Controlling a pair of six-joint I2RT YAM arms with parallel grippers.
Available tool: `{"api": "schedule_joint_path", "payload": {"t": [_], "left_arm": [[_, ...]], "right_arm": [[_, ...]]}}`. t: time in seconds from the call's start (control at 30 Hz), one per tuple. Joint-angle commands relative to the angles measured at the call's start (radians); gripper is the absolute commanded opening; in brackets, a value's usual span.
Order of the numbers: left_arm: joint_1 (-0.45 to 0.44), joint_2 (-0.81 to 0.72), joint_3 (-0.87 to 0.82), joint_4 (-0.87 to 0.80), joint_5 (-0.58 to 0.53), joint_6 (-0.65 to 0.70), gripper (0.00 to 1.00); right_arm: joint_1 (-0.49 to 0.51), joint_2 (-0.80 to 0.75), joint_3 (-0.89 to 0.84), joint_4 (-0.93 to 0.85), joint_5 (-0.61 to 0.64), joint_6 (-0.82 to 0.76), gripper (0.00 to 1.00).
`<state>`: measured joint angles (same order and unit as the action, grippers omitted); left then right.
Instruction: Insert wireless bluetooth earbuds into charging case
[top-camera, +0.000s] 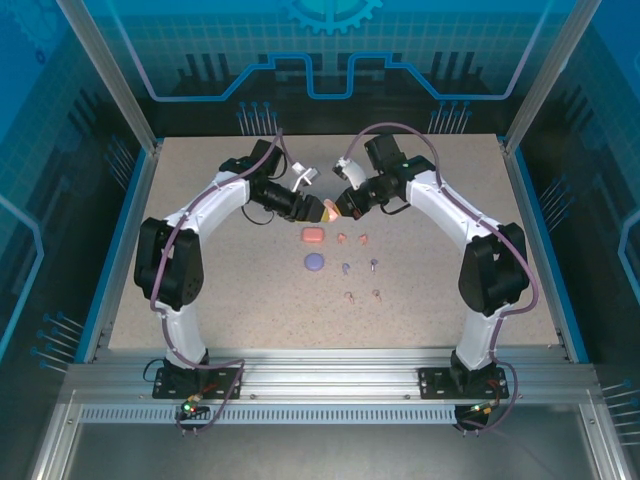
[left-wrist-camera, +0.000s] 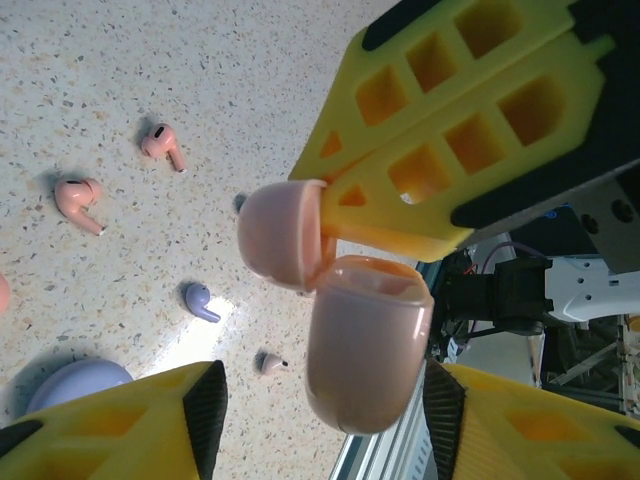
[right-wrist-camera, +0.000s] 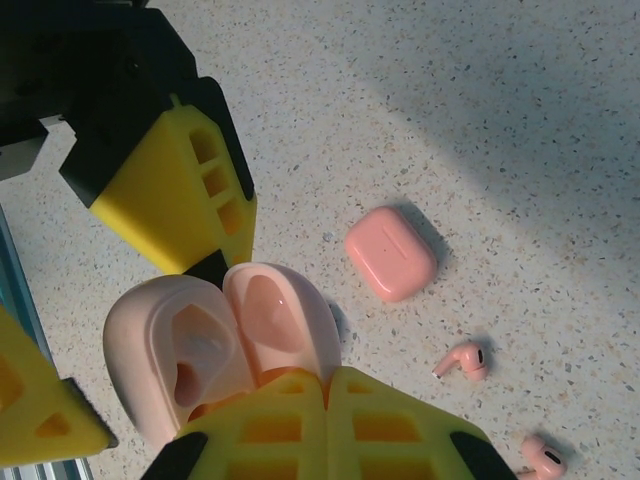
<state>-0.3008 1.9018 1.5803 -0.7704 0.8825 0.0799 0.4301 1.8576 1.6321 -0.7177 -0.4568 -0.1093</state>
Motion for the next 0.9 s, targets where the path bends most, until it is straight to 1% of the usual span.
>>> {"api": "schedule_joint_path", "payload": {"t": [0.0,0.17,0.33,0.43,0.53,0.73,0.87], "left_arm": [[-0.009,0.015,0.034,0.011,0.044,0.001,0.56],[-0.009,0.029,0.048,0.012,0.064,-0.001,0.54],[-0.011,0.037,0.061,0.01,0.077,0.001,0.44],[-0.01,0.039,0.064,0.005,0.082,0.008,0.43],[-0.009,0.039,0.063,-0.006,0.093,0.019,0.38],[-0.009,0.038,0.061,-0.032,0.107,0.044,0.37],[-0.007,0.039,0.06,-0.028,0.118,0.042,0.34]], "right_arm": [[0.021,0.018,0.039,-0.019,-0.033,-0.003,0.0],[0.027,0.03,0.044,-0.023,-0.039,-0.007,0.0],[0.028,0.034,0.049,-0.027,-0.032,-0.01,0.0],[0.028,0.037,0.051,-0.026,-0.026,-0.01,0.0],[0.027,0.038,0.052,-0.026,-0.023,-0.01,0.0],[0.021,0.039,0.052,-0.025,-0.023,-0.01,0.0],[0.021,0.036,0.052,-0.023,-0.028,-0.008,0.0]]}}
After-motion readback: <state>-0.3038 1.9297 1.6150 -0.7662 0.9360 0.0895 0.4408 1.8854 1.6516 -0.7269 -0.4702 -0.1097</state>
